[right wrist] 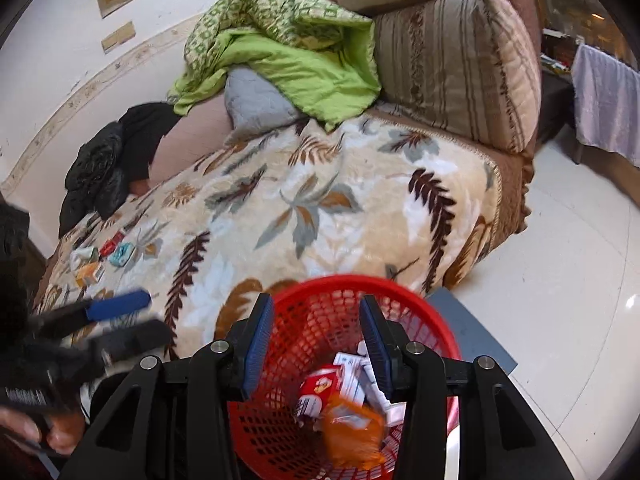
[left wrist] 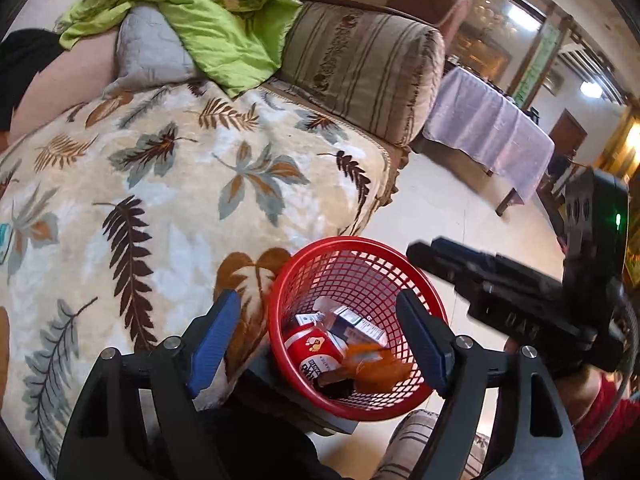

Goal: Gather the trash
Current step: 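Open both tools to drop the bag and box into the basket, then move both open tools back over the remaining trash on the bed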

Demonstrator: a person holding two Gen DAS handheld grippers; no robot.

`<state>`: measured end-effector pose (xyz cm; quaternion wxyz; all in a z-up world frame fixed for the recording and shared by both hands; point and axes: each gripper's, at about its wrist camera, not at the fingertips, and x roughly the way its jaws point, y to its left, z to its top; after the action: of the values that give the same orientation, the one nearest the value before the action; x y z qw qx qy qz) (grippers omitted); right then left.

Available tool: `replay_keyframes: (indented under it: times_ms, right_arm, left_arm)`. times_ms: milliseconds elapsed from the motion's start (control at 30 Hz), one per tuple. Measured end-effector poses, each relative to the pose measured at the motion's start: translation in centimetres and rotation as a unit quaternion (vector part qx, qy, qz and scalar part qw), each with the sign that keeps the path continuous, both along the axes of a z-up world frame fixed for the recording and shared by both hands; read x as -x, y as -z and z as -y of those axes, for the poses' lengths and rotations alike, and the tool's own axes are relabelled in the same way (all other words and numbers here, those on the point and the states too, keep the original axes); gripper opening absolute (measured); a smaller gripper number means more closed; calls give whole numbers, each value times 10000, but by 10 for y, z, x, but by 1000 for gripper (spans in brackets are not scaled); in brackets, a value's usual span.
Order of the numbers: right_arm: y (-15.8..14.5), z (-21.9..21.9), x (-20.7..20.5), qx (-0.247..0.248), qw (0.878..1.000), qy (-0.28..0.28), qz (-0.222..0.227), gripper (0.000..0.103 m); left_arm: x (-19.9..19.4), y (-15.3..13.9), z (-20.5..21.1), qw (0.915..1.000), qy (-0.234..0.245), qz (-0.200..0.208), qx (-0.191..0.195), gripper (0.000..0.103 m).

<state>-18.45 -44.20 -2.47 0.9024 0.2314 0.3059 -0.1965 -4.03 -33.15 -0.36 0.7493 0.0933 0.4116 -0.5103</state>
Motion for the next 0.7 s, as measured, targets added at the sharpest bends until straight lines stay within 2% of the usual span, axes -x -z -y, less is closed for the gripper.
replay_keyframes:
  times_ms: [167,367,467,567,633,700]
  right_arm:
    - [-5,0,3,-18,10000,21,53,48]
    - [-3,-5,-18,-314,9991,-279,94,48]
    - [-7,-19,-36,-269,9979,-581,129,48]
    - [-9,-40,-60,-196,9948,-994,120,48]
    - [-11,-58,-79,-103,9913,-1311,87,48]
    - [-14,-80,-105,28,9857,-1687,32,48]
  left_arm:
    - [-13,-5,-15,9997,-213,-56,82,79]
    - [-42,-14,-61,9960,-873,133,117,79]
    - [-65,-9,-99,9903,-1377,171,-24,79]
    - [-95,3,-146,9771,-2108,112,-263,79]
    - [-119,15,-185,9571,-2848,86,-534,79]
    - [-140,24,-227,9352,-3500,-97,-531,79]
